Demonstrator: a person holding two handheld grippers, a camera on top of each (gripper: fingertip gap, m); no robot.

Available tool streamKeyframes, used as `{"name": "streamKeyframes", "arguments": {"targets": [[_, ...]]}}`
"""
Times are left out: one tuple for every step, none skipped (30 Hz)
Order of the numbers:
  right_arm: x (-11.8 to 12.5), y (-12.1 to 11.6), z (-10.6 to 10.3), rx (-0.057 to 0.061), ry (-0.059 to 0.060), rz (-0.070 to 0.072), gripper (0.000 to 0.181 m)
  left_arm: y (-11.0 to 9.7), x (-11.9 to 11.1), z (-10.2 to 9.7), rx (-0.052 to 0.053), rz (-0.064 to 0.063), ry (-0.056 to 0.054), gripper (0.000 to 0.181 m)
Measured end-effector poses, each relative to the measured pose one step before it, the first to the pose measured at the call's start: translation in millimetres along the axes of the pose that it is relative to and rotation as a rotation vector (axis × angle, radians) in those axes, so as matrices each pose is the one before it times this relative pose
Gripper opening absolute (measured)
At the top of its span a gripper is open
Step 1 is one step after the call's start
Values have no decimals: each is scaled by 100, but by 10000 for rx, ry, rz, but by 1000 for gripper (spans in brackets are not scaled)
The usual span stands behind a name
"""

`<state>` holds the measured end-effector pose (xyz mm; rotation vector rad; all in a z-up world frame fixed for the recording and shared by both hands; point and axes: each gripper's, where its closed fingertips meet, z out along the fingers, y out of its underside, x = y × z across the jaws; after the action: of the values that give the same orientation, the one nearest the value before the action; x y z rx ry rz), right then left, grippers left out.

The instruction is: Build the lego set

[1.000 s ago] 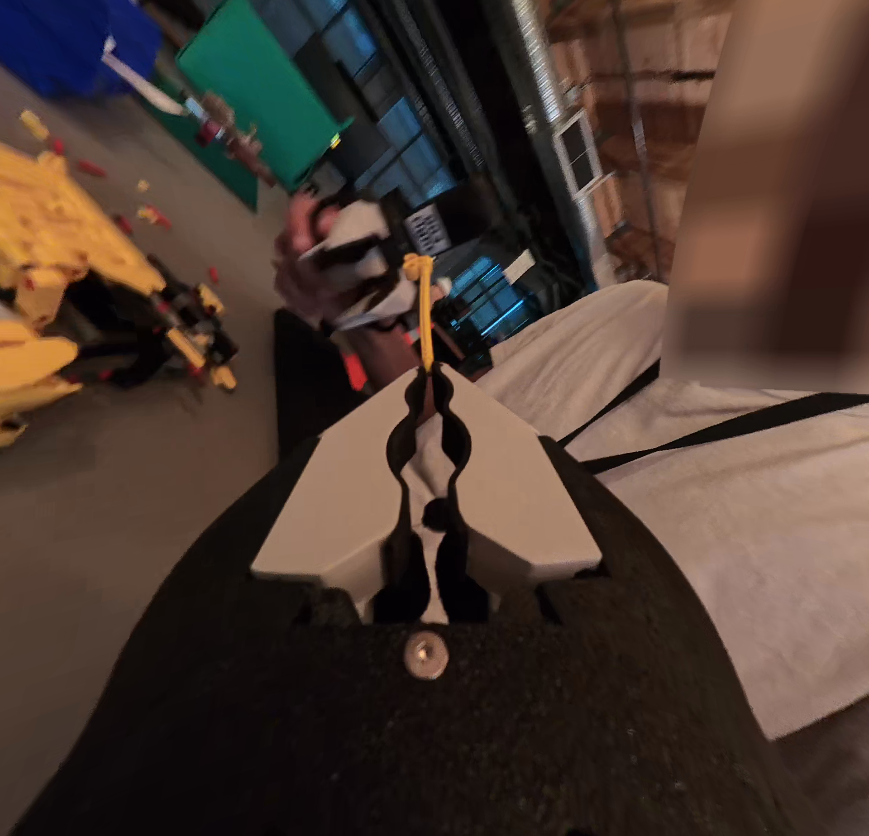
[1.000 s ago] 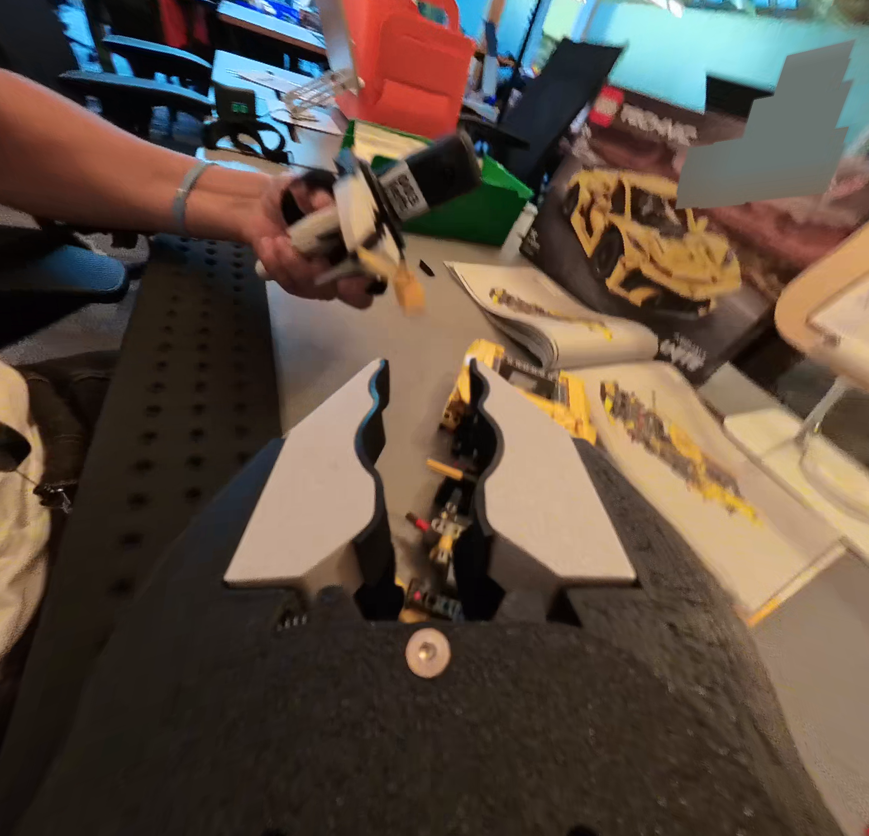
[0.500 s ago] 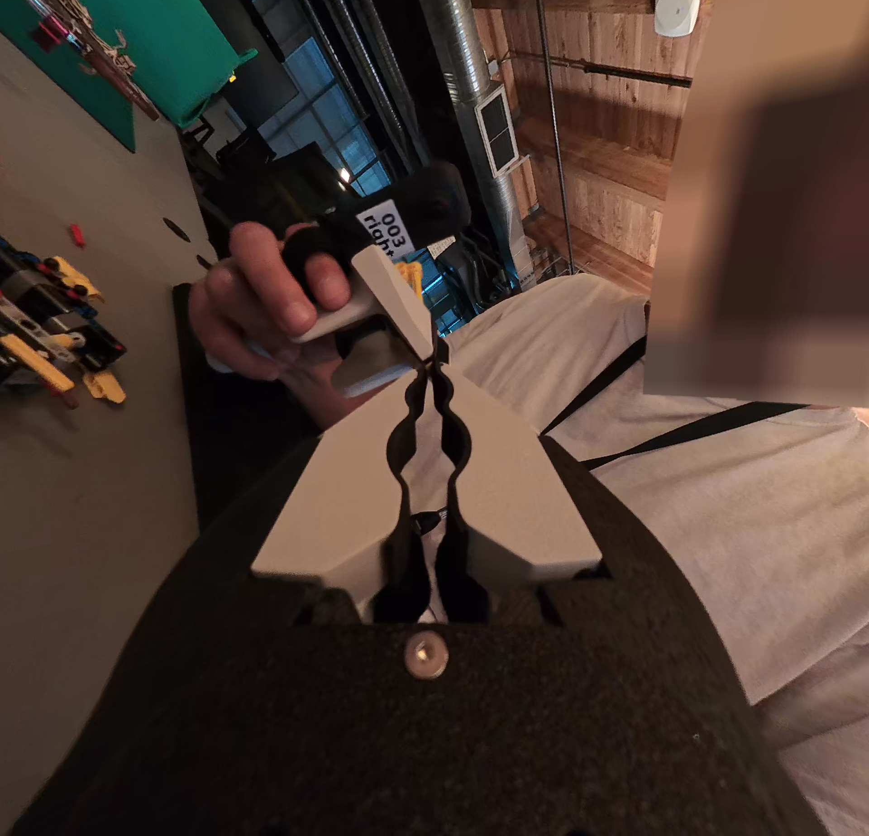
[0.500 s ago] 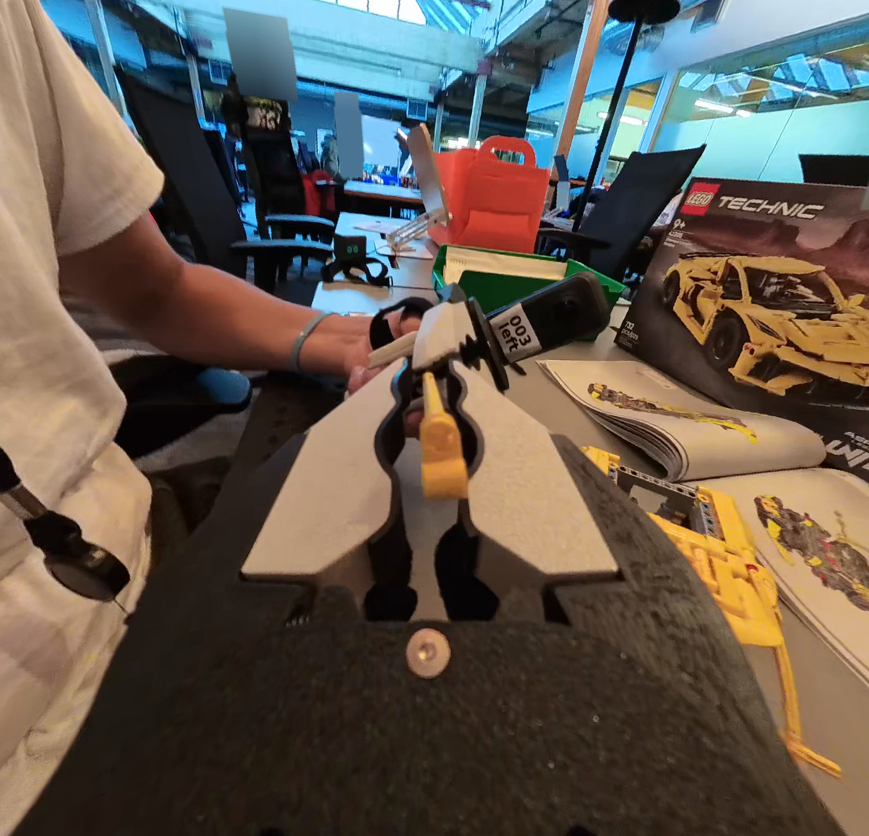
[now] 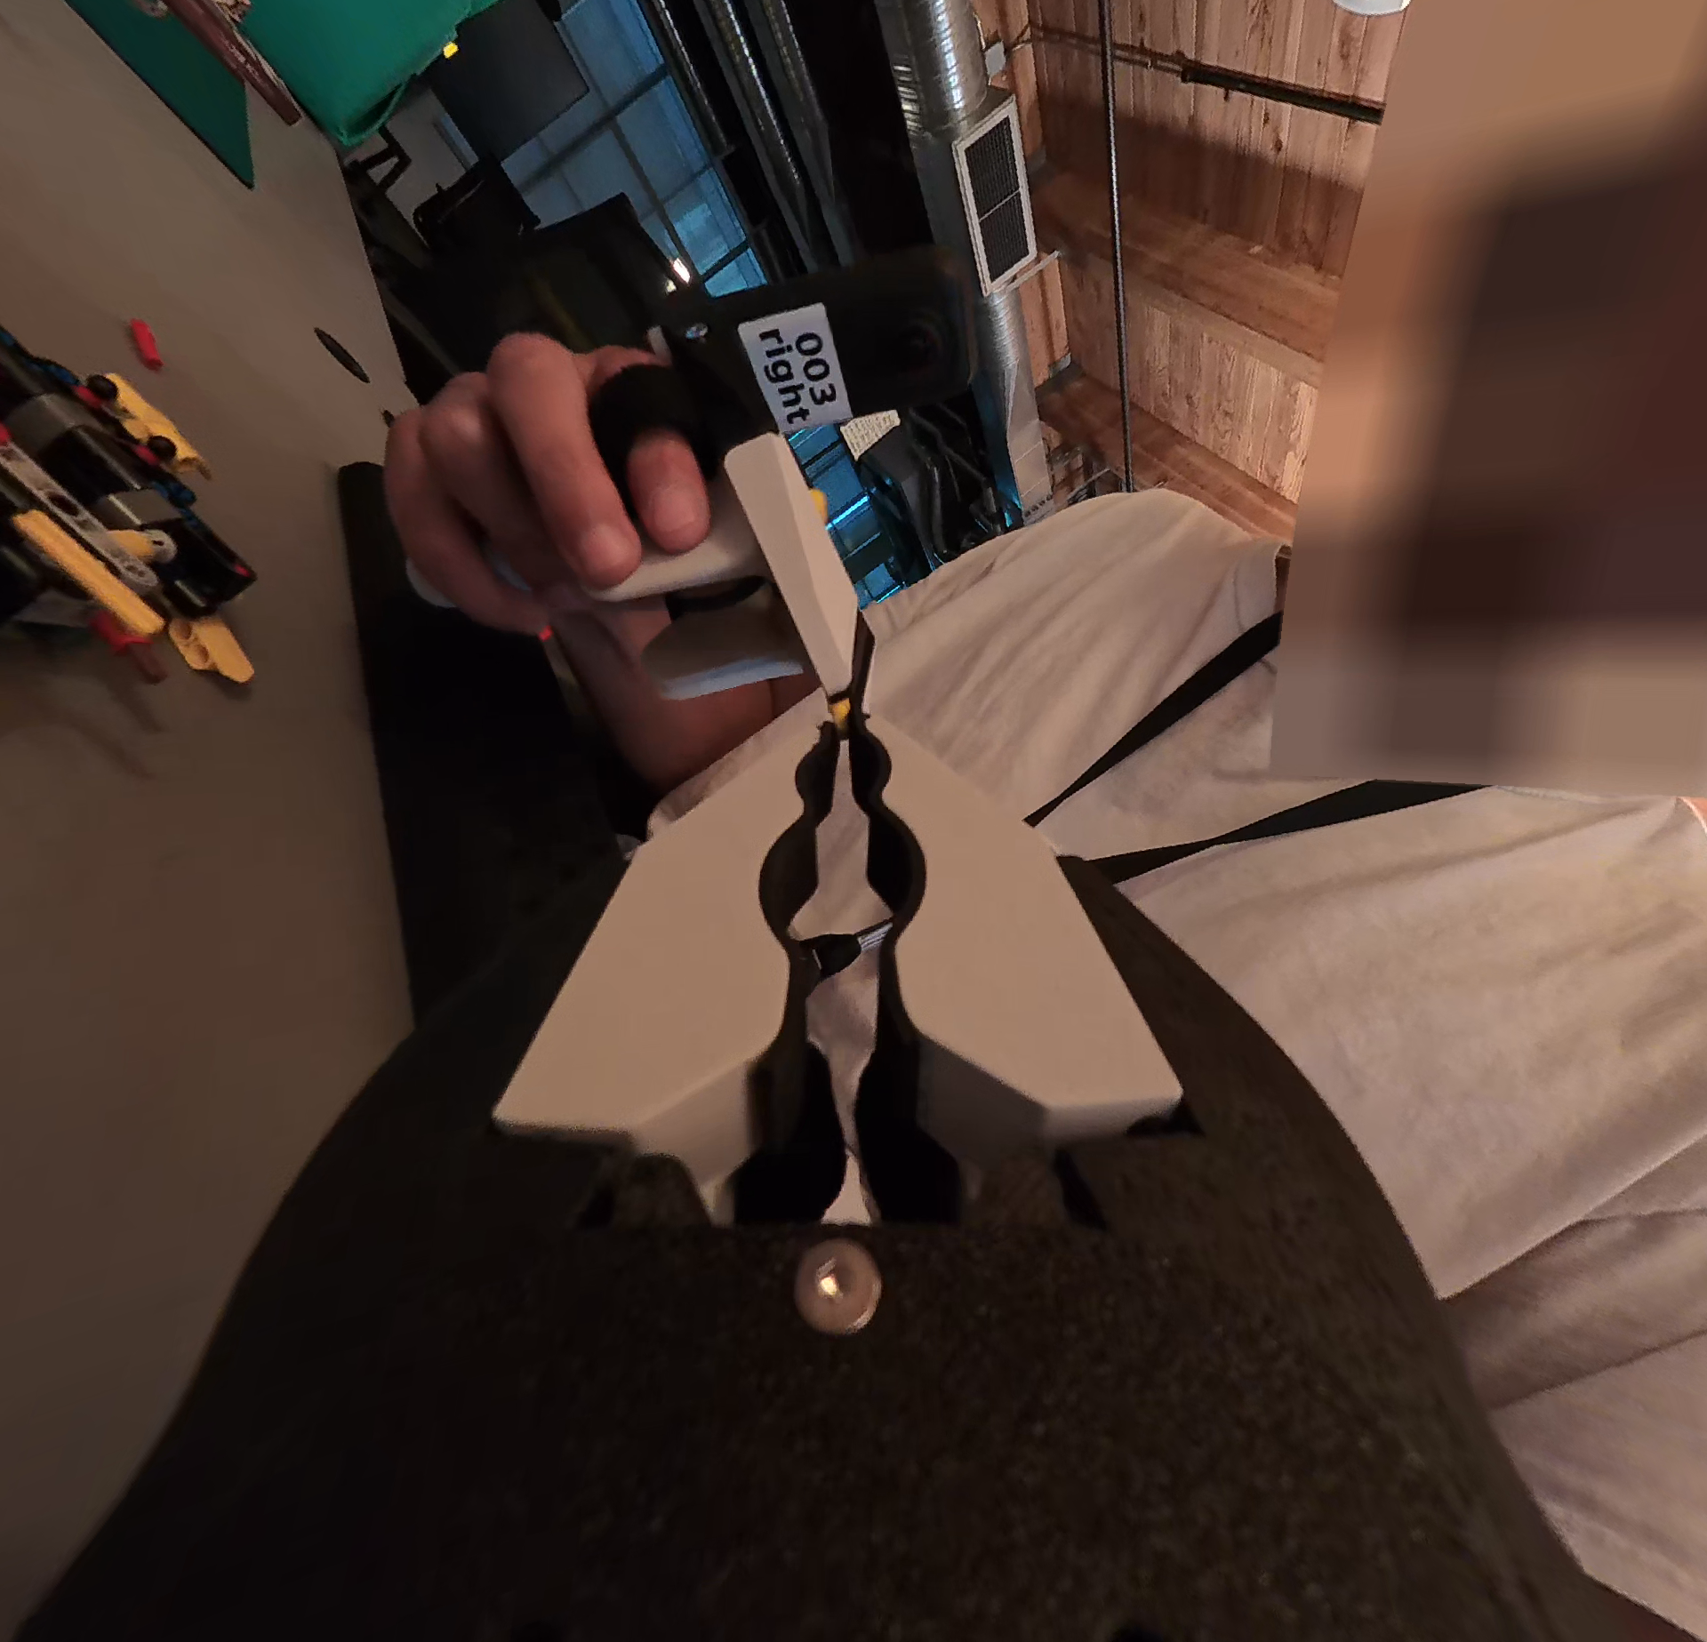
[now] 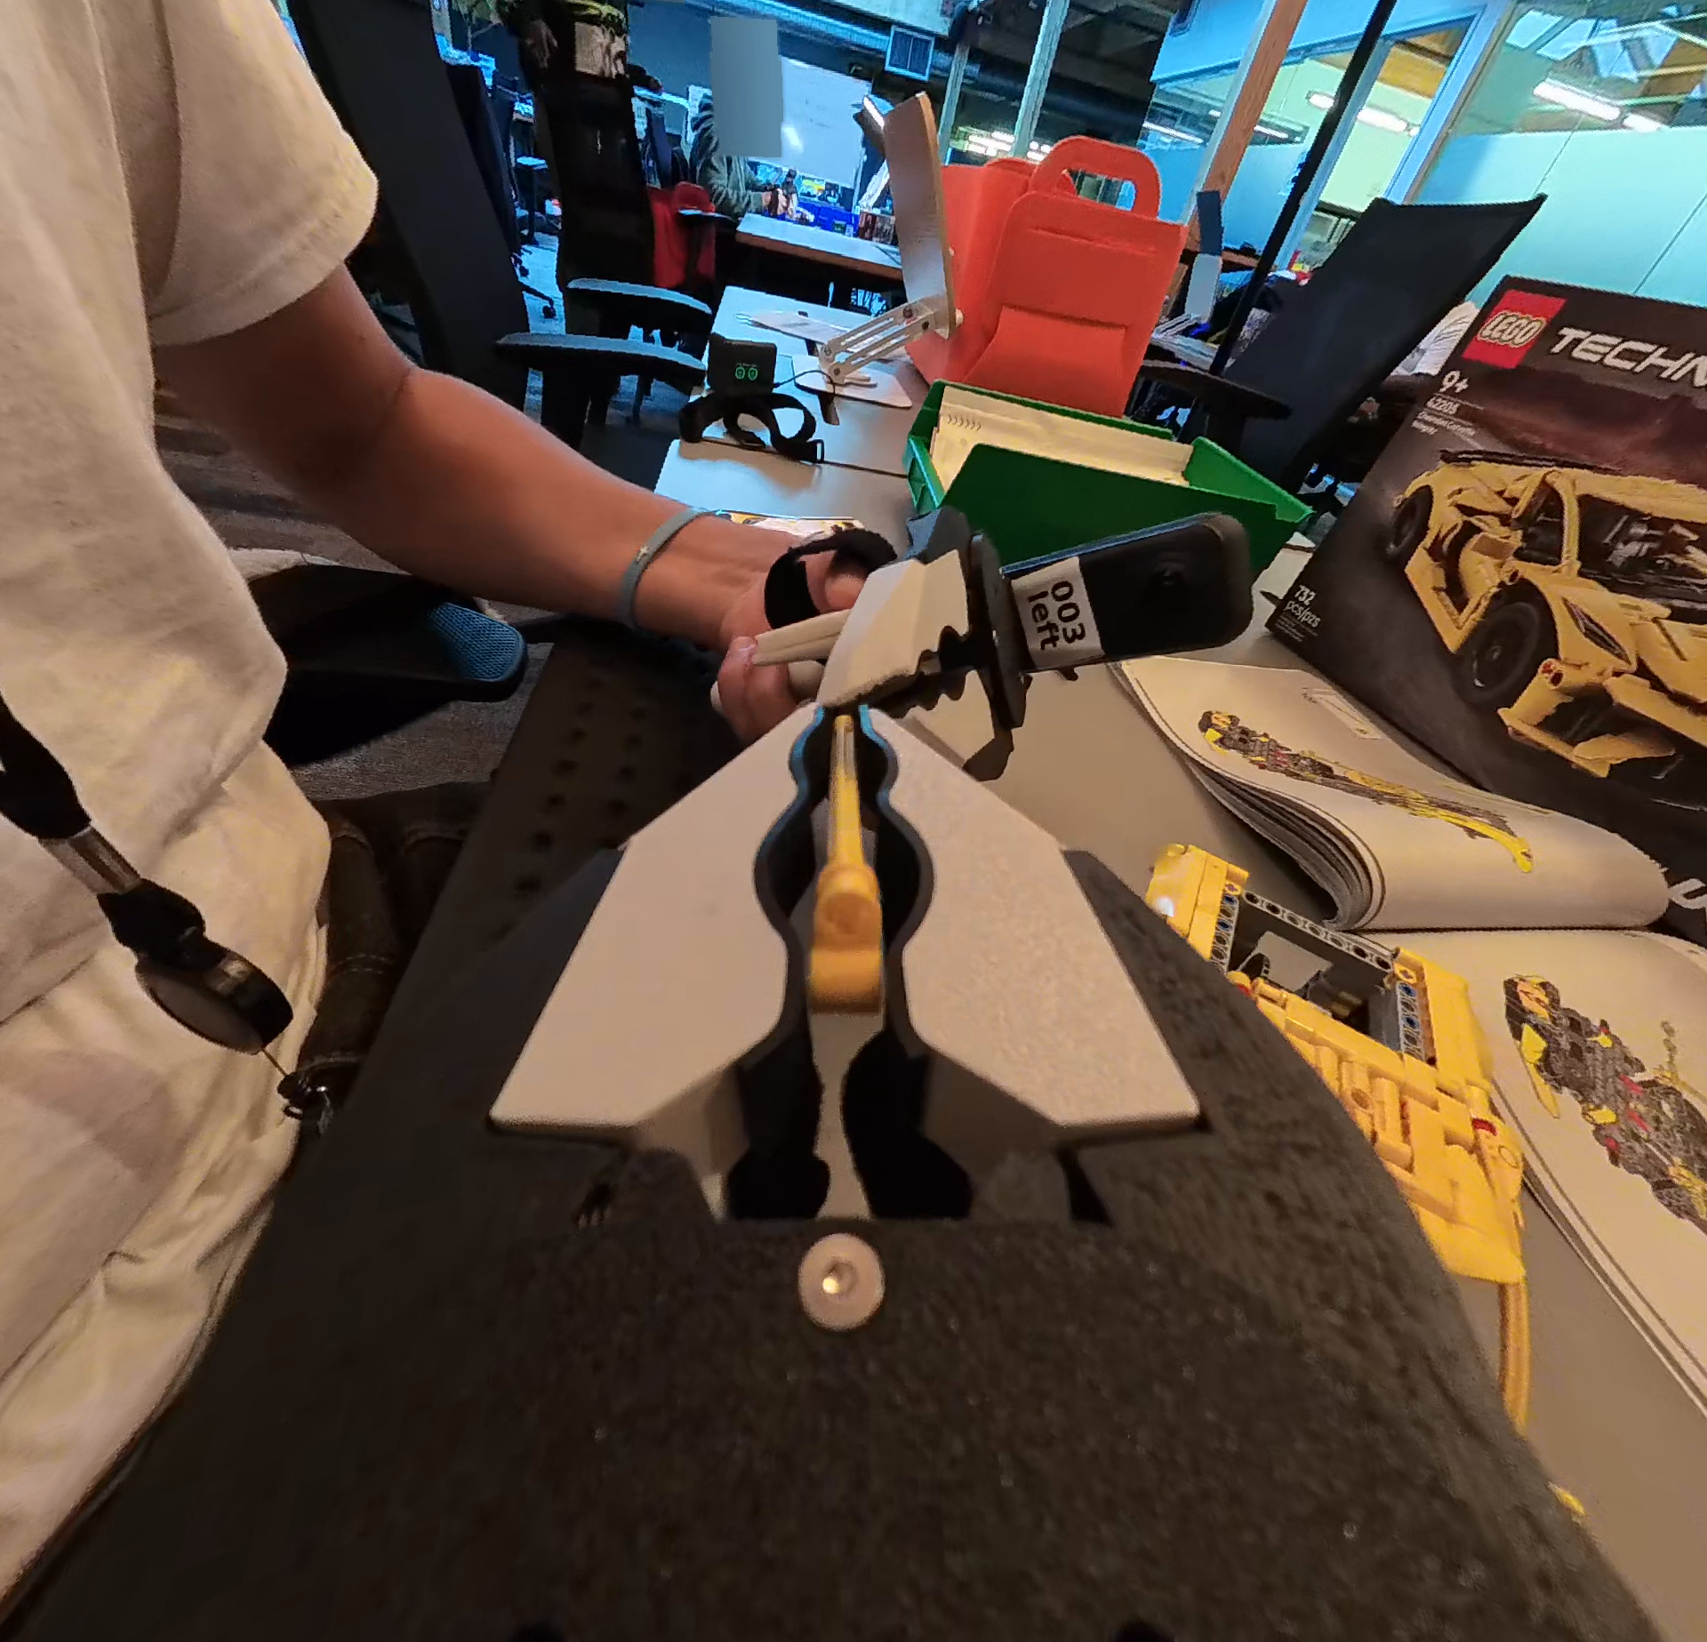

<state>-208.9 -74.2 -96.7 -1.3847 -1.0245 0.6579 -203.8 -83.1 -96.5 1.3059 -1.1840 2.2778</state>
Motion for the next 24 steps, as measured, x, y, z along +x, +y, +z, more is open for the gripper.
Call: {"name": "streamKeyframes", "arguments": {"targets": [[-1, 28, 47, -16, 15, -31, 3, 24, -17, -34, -8, -19, 10, 2], [9, 15, 45, -17, 22, -60, 3, 0, 3, -14, -8, 20, -3, 2], [9, 29, 26, -36, 26, -62, 3, 11, -37, -1, -18, 44, -48, 2], [-16, 79, 25, -64, 14, -35, 3, 31, -62, 16, -35, 36, -70, 2], [-15, 67, 1, -44, -8, -5, 3, 29, -41, 16, -34, 34, -56, 2], [16, 55, -24, -36, 4, 16, 3, 12, -70, 7, -12, 7, -50, 2], [16, 87, -10, -45, 2, 25, 3, -1, -80, -14, -5, -14, -36, 2], [-8, 94, -4, -40, -27, 29, 3, 32, -73, -5, -12, -12, -12, 2], [1, 59, -1, -26, -14, 2, 3, 19, -55, 5, -7, -24, -1, 2], [17, 76, -4, -31, 14, -34, 3, -8, -40, 4, 1, -15, -6, 2], [-8, 49, -2, -19, 0, -36, 4, 16, -9, 9, -15, 1, 1, 2], [-35, 53, 20, -7, -17, -13, 4, 36, 3, 34, -28, 5, -1, 2], [-54, 41, -3, 0, -31, 9, 4, 28, 21, 34, -22, 9, 5, 2], [-26, 6, -20, 22, -17, 8, 4, 16, -22, 19, -11, 3, -9, 2], [14, 72, -29, -24, -1, 13, 4, 18, -65, 9, -6, -18, -31, 2], [-6, 124, -3, -58, -20, 14, 4, 31, -78, -18, -12, -22, -23, 2], [19, 74, 1, -41, 5, -11, 4, 19, -55, -41, 8, -23, -4, 2], [24, 67, 14, -26, 19, -27, 3, 8, -56, -43, 11, -36, 0, 2], [12, 78, 8, -34, 10, -28, 4, 4, -45, -32, 3, -20, -9, 2], [0, 44, -7, -6, -10, 10, 4, 22, -30, -10, -5, -11, -9, 2], [-31, 56, 14, 4, -39, 44, 3, 35, -32, -3, -17, -6, -12, 2], [-19, 31, 9, 14, -28, 28, 3, 22, -19, 4, -8, -4, -1, 2], [10, 6, -18, -1, -4, -11, 3, -8, -24, 14, 4, -21, 2, 2], [72, 16, -29, -9, 25, 13, 3, -71, -27, 3, 35, -38, 2, 2]]}}
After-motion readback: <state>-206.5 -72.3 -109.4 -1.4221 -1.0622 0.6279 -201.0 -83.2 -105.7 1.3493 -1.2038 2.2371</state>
